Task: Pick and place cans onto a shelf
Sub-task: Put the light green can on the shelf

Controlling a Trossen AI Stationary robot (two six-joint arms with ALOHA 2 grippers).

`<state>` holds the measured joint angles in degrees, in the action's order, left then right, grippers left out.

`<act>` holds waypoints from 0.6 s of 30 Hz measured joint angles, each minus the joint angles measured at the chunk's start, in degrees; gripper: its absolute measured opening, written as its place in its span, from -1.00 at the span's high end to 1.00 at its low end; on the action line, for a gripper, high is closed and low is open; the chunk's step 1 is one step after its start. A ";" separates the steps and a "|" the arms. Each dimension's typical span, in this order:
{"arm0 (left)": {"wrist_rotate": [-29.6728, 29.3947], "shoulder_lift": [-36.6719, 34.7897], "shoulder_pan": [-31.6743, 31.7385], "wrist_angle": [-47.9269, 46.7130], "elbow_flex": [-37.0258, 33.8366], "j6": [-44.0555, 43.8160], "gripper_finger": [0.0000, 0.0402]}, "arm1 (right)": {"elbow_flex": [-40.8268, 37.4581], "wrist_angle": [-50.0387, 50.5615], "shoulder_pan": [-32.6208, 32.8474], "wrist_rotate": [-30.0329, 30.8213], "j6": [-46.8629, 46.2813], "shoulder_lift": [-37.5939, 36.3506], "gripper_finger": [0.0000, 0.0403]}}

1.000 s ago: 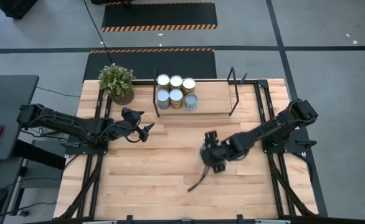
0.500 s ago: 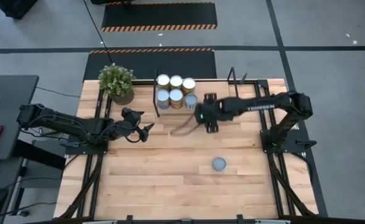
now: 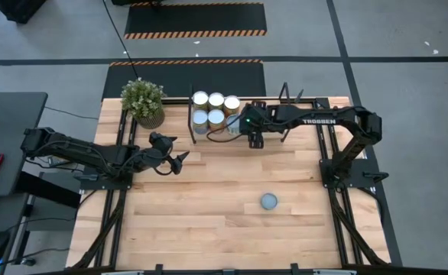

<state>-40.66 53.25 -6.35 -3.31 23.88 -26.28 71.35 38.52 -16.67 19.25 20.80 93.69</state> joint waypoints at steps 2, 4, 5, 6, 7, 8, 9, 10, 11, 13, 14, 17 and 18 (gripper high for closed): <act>0.00 -0.01 0.00 0.00 0.00 0.02 -0.97 | 0.00 -0.02 -0.09 0.02 0.00 0.00 -0.58; 0.00 -0.02 0.00 -0.01 0.00 0.04 -0.97 | 0.00 -0.16 -0.07 0.02 -0.04 0.00 -0.58; 0.00 0.00 0.00 0.00 0.00 0.04 -0.97 | 0.00 -0.29 -0.04 0.00 -0.10 0.00 -0.58; 0.00 -0.02 0.00 0.00 0.00 0.04 -0.97 | 0.00 -0.35 -0.02 0.00 -0.21 0.00 -0.58; 0.00 -0.01 0.00 0.00 0.00 0.03 -0.97 | 0.00 -0.33 -0.02 -0.02 -0.22 0.00 -0.58; 0.00 -0.01 0.00 0.00 0.00 0.04 -0.97 | 0.00 -0.34 -0.02 -0.17 -0.22 0.00 -0.58; 0.00 0.00 0.00 0.00 0.00 0.04 -0.97 | 0.00 -0.37 -0.02 -0.59 -0.28 0.00 -0.58; 0.00 -0.02 0.00 -0.02 0.00 0.04 -0.97 | 0.00 -0.40 -0.04 -0.95 -0.51 0.00 -0.58; 0.00 -0.02 0.00 -0.02 0.00 0.04 -0.97 | 0.00 -0.46 -0.04 -1.08 -0.73 0.00 -0.58; 0.00 -0.02 0.00 0.00 0.00 0.04 -0.97 | 0.00 -0.37 -0.02 -1.14 -1.09 0.00 -0.58; 0.00 -0.02 0.00 -0.02 0.00 0.04 -0.97 | 0.00 -0.33 -0.02 -1.15 -1.09 0.00 -0.58; 0.00 0.00 0.00 -0.02 0.00 0.05 -0.97 | 0.00 -0.01 -0.38 -1.11 -0.73 -0.03 -0.58; 0.00 -0.02 0.00 -0.02 0.00 0.07 -0.97 | -0.01 0.11 -0.75 -1.39 -0.41 -0.11 -0.58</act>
<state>-40.66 53.23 -6.35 -3.33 23.88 -26.22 71.34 38.63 -17.42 17.85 20.39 93.58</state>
